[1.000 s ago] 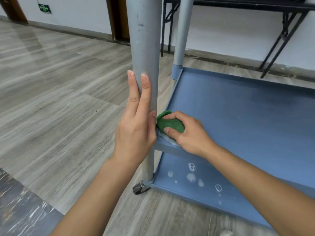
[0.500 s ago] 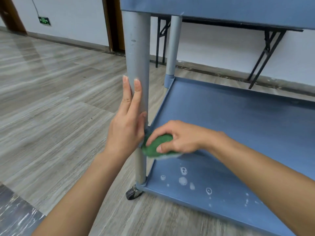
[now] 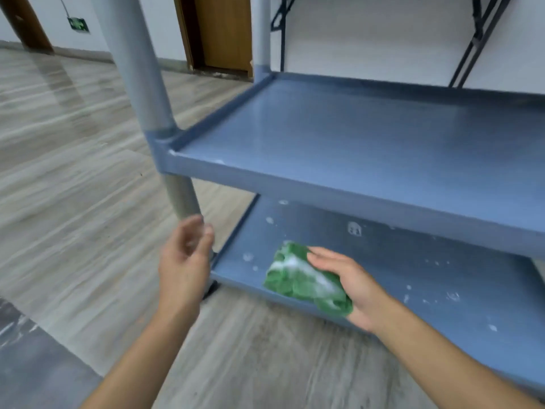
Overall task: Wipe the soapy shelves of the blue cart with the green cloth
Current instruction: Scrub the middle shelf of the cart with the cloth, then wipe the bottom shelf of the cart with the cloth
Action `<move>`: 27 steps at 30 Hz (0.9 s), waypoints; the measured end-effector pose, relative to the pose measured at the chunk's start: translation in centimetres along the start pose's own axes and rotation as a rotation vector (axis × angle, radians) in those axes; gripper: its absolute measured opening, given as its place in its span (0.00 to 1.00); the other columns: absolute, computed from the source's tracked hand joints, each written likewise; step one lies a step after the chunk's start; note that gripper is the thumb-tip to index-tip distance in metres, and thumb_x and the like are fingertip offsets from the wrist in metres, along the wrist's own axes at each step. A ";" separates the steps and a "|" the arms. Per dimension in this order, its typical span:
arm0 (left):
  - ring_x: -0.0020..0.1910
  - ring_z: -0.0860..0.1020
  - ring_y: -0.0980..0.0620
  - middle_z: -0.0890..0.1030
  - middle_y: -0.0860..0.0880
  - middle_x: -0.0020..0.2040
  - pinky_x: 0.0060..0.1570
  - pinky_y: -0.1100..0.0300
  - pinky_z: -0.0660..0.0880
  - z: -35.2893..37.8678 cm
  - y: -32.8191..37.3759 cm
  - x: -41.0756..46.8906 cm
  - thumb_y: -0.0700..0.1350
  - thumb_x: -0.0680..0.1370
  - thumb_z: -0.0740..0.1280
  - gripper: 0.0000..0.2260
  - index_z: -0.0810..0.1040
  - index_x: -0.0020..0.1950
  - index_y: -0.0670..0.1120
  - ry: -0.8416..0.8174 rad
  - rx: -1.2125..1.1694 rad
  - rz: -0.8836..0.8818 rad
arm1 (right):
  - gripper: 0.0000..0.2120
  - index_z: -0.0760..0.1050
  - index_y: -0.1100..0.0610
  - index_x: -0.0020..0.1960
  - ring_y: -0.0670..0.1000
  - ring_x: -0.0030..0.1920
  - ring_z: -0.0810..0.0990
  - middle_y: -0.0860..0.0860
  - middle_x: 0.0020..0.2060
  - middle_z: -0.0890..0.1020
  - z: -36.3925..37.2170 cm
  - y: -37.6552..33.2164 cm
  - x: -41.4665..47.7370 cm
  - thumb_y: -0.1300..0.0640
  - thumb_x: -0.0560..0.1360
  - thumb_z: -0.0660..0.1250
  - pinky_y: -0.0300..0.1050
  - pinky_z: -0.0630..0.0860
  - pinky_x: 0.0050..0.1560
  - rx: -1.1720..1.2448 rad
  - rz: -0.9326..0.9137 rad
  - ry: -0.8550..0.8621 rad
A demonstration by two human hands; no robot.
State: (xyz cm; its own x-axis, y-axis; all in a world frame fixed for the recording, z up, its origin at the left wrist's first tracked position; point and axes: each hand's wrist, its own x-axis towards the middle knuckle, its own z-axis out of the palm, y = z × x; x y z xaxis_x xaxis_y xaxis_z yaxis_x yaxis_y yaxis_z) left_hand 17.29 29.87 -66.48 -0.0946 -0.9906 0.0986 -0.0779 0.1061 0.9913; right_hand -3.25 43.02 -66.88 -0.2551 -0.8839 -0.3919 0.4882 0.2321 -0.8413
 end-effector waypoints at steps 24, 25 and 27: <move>0.45 0.84 0.49 0.86 0.47 0.51 0.47 0.54 0.80 26.7 -0.7 -17.1 0.37 0.80 0.63 0.13 0.81 0.61 0.46 -0.573 -0.458 -0.645 | 0.16 0.81 0.59 0.60 0.55 0.52 0.86 0.57 0.54 0.86 -22.1 -0.9 -11.2 0.51 0.82 0.62 0.50 0.78 0.54 0.388 -0.155 0.355; 0.44 0.84 0.48 0.86 0.47 0.51 0.44 0.54 0.81 27.3 -0.5 -17.4 0.38 0.80 0.62 0.13 0.81 0.62 0.45 -0.564 -0.501 -0.689 | 0.19 0.81 0.60 0.60 0.54 0.52 0.86 0.57 0.55 0.85 -22.7 -0.9 -11.4 0.47 0.82 0.59 0.51 0.78 0.54 0.473 -0.133 0.314; 0.45 0.85 0.47 0.86 0.46 0.52 0.41 0.55 0.82 28.5 0.2 -18.4 0.43 0.80 0.65 0.12 0.82 0.61 0.44 -0.577 -0.531 -0.779 | 0.25 0.80 0.61 0.63 0.56 0.56 0.85 0.58 0.58 0.84 -23.8 -0.7 -11.7 0.42 0.82 0.57 0.51 0.77 0.57 0.561 -0.130 0.268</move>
State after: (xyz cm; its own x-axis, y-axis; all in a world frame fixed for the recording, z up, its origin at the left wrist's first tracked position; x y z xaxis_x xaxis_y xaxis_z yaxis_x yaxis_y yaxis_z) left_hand -9.23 50.57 -70.58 -0.6642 -0.5667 -0.4876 0.1058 -0.7169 0.6891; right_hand -20.45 62.88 -70.54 -0.5065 -0.7414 -0.4402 0.7837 -0.1830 -0.5935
